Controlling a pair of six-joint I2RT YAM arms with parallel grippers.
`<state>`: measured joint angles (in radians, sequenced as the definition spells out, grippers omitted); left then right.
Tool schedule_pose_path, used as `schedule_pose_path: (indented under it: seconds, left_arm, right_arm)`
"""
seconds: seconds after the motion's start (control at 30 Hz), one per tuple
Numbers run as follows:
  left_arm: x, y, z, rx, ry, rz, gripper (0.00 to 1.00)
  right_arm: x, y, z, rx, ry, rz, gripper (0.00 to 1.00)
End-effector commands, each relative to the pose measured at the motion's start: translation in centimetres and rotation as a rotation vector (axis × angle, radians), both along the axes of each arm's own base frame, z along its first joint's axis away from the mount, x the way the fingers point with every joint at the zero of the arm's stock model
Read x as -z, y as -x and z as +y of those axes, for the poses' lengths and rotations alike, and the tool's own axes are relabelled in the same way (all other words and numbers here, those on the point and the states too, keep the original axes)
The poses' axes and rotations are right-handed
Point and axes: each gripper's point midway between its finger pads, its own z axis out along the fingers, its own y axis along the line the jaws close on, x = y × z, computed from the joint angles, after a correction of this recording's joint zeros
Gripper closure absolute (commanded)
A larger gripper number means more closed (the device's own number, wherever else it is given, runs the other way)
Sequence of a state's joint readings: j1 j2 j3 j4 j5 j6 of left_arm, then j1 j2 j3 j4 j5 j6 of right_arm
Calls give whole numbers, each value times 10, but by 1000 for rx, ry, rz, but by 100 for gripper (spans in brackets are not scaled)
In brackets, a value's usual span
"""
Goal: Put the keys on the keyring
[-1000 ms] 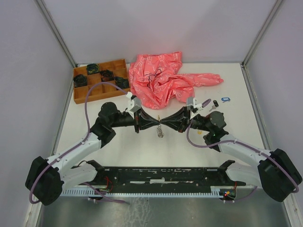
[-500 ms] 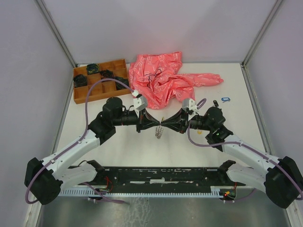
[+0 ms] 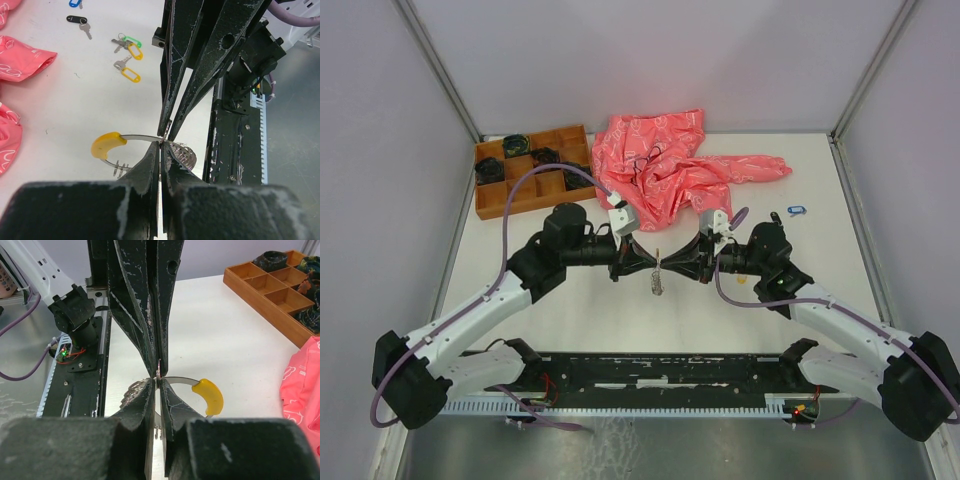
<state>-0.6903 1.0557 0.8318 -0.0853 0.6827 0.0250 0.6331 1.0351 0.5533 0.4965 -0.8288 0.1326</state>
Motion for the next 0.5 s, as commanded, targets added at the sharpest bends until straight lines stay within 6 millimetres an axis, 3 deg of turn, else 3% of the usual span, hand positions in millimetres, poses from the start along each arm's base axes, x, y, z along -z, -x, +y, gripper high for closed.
schedule_pose_path:
  seconds: [0.0, 0.47]
  left_arm:
    - [-22, -11, -2, -21, 5, -98, 97]
    - [-17, -10, -5, -22, -39, -93, 97]
  right_arm:
    - [-31, 2, 2, -15, -47, -79, 85]
    - [-37, 2, 1, -13, -49, -83, 81]
